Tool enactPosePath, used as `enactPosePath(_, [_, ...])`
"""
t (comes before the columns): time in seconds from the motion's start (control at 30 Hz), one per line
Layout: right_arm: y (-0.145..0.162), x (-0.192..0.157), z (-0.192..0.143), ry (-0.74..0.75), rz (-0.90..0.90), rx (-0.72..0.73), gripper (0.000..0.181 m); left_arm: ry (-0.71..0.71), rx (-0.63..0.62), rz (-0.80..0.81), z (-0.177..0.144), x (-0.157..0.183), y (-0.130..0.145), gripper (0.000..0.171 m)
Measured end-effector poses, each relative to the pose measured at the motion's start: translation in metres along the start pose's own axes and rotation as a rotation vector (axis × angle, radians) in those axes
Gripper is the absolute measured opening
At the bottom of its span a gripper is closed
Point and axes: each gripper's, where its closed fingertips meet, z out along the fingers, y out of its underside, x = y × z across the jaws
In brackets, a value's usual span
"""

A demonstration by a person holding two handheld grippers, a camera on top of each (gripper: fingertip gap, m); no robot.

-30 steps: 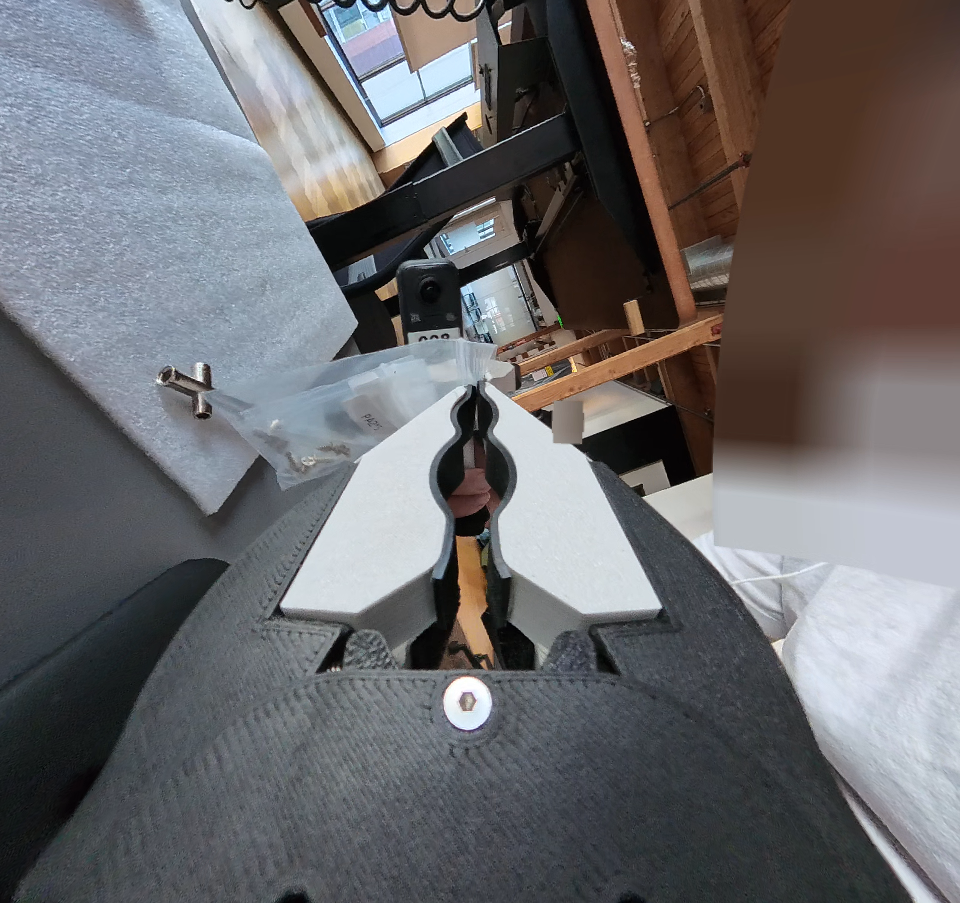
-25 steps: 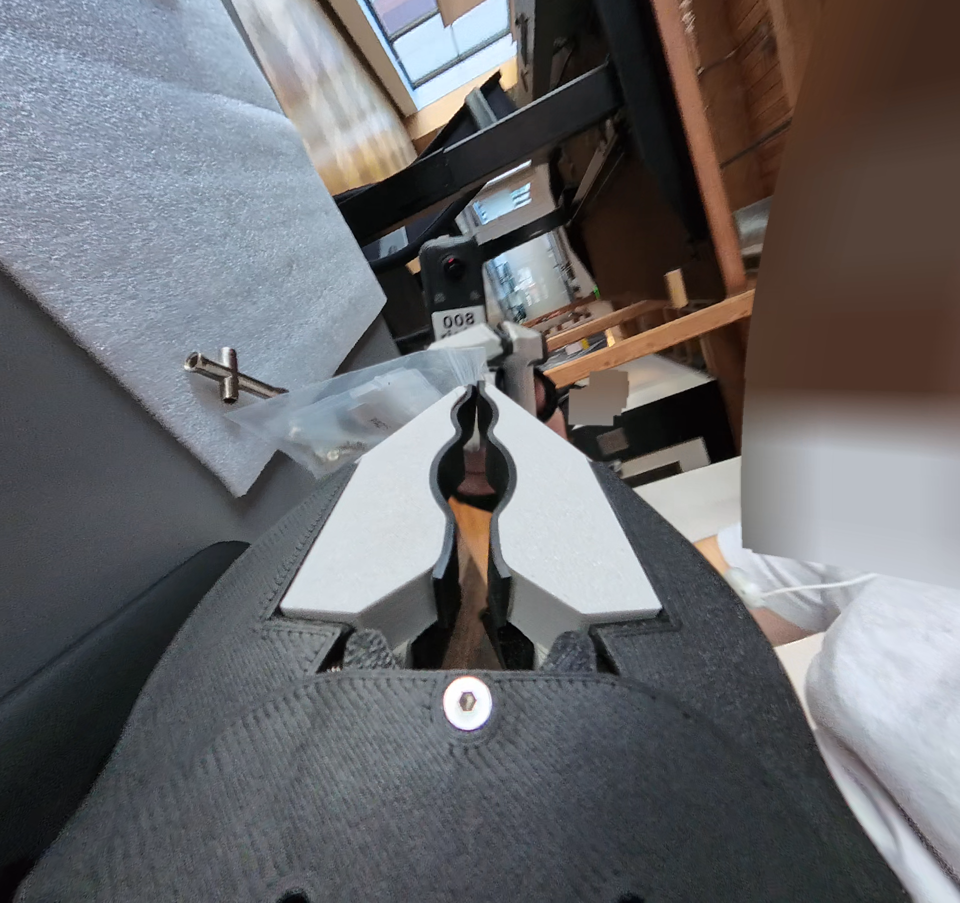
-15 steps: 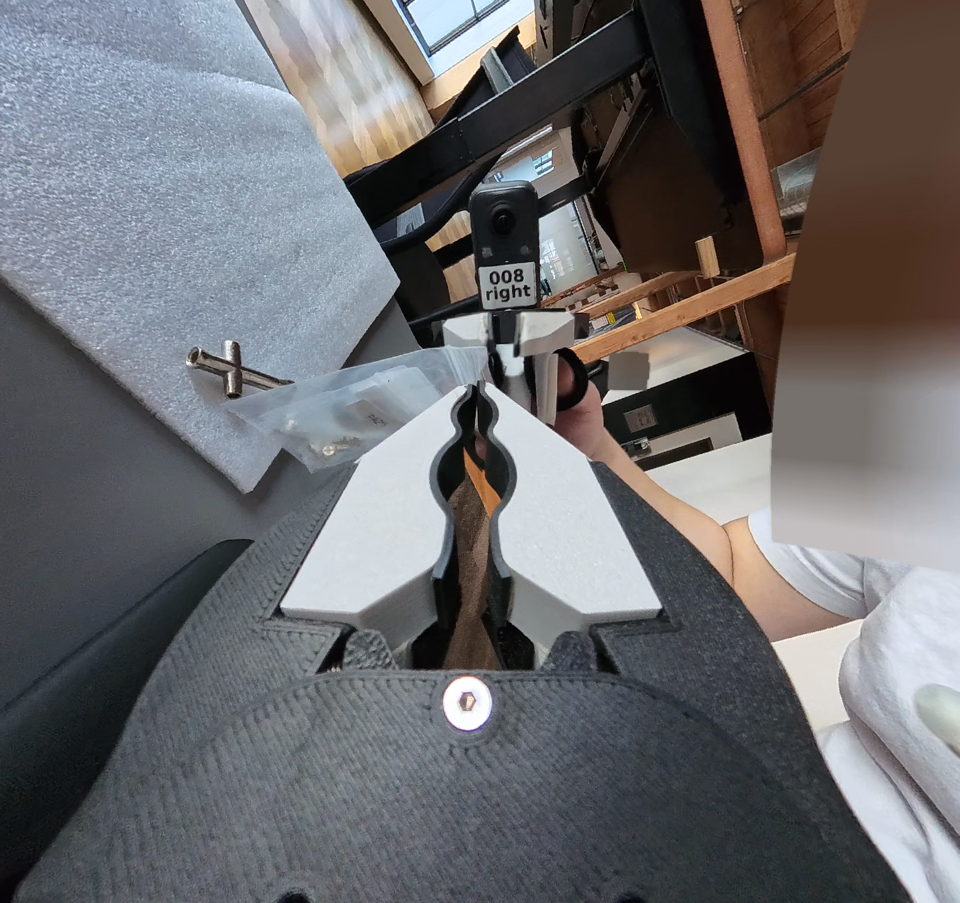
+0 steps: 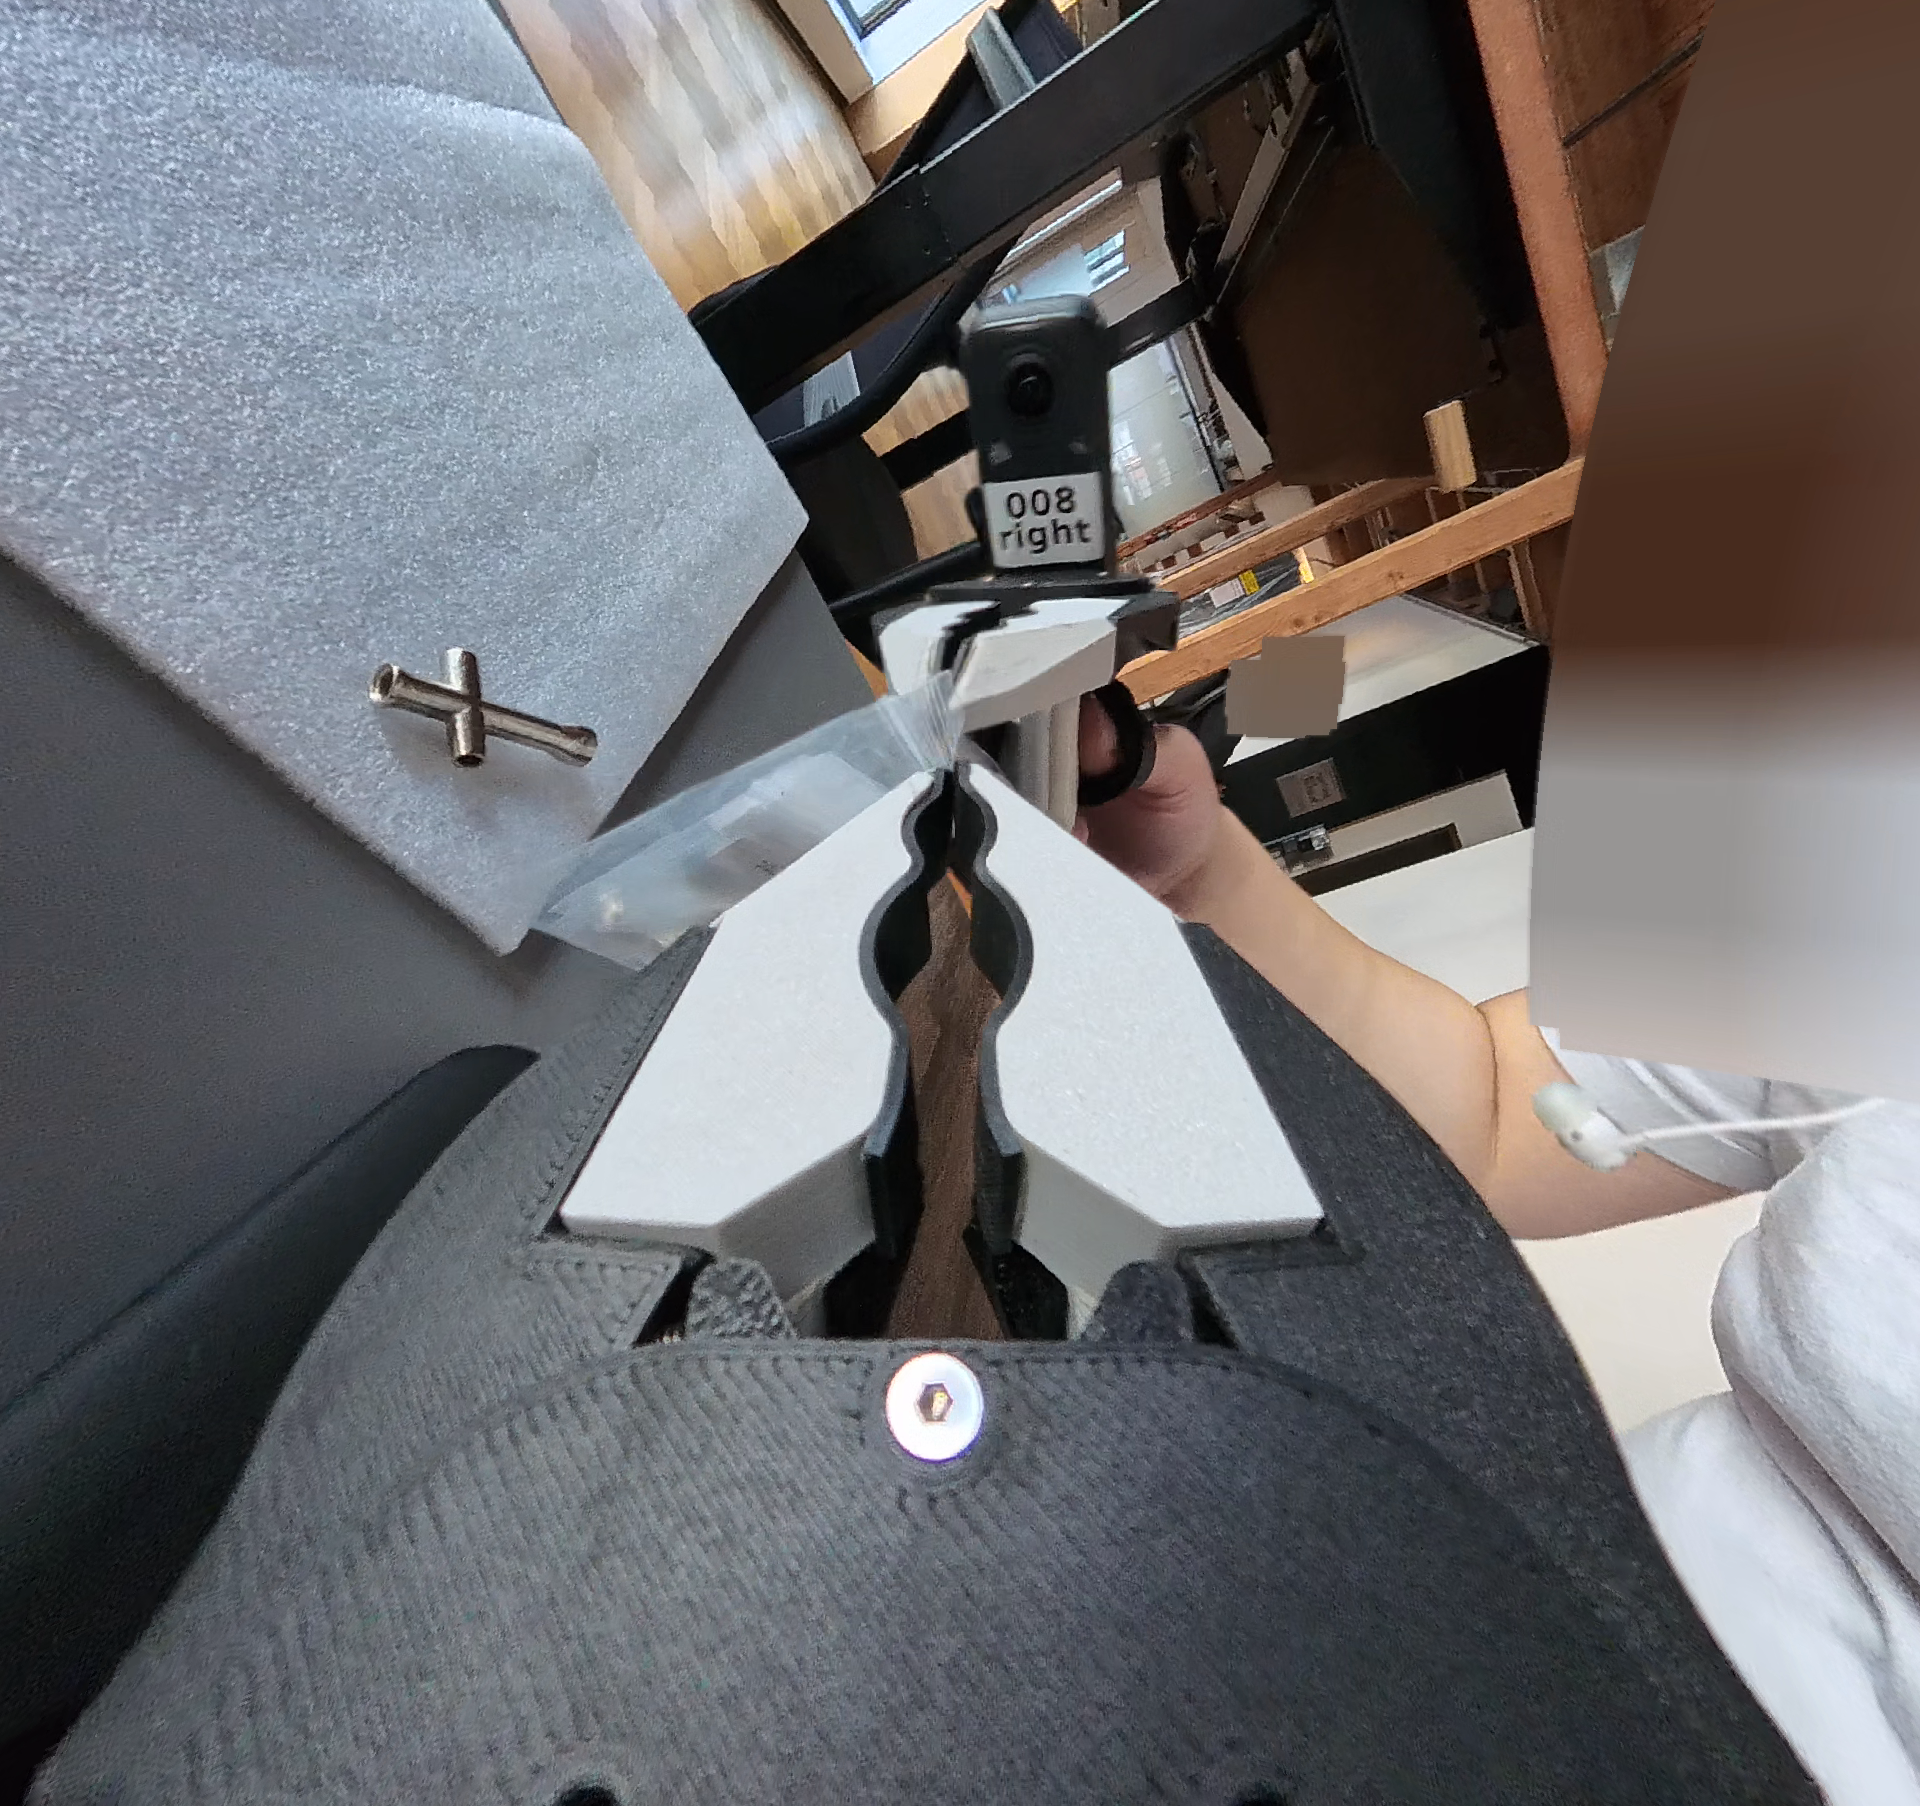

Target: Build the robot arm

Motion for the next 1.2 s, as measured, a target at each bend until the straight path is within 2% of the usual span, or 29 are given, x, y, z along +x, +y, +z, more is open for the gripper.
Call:
enactPosePath(0.17, [0.002,0.010,0.001,0.130,-0.094,-0.015,0.000,-0.021,0.003,-0.024,0.000,-0.006,0.002,0.000])
enactPosePath(0.3, [0.006,0.003,0.002,0.030,-0.021,-0.026,0.000,-0.001,-0.010,-0.019,0.000,-0.004,0.003,0.000])
enactPosePath(0.4, [0.011,0.005,0.002,0.028,-0.008,-0.053,0.008,0.000,-0.026,-0.003,0.001,-0.003,0.005,0.000])
enactPosePath(0.57, [0.014,0.002,0.001,0.012,-0.006,-0.083,0.000,0.014,-0.040,0.005,0.002,-0.002,0.008,0.000])
enactPosePath(0.8, [0.013,-0.006,-0.005,-0.165,0.187,-0.030,0.000,0.089,-0.042,0.035,0.004,0.010,0.008,0.000])
enactPosePath(0.9, [0.017,-0.010,-0.005,-0.191,0.180,-0.039,0.000,0.109,-0.046,0.037,0.004,0.012,0.010,0.000])
enactPosePath(0.97, [0.021,-0.009,-0.004,-0.163,0.145,-0.064,0.000,0.122,-0.039,0.033,0.003,0.014,0.009,0.000])
enactPosePath(1.07, [0.036,0.006,0.000,0.004,-0.002,-0.168,0.000,0.112,0.013,-0.033,0.004,0.009,0.001,0.000])
enactPosePath(1.13, [0.031,0.000,0.005,0.014,-0.047,-0.131,0.000,0.045,0.012,-0.056,0.006,-0.001,0.000,0.025])
enactPosePath(1.2, [0.027,0.003,0.007,0.053,-0.051,-0.100,0.000,-0.009,0.029,-0.009,0.004,-0.002,-0.004,0.034])
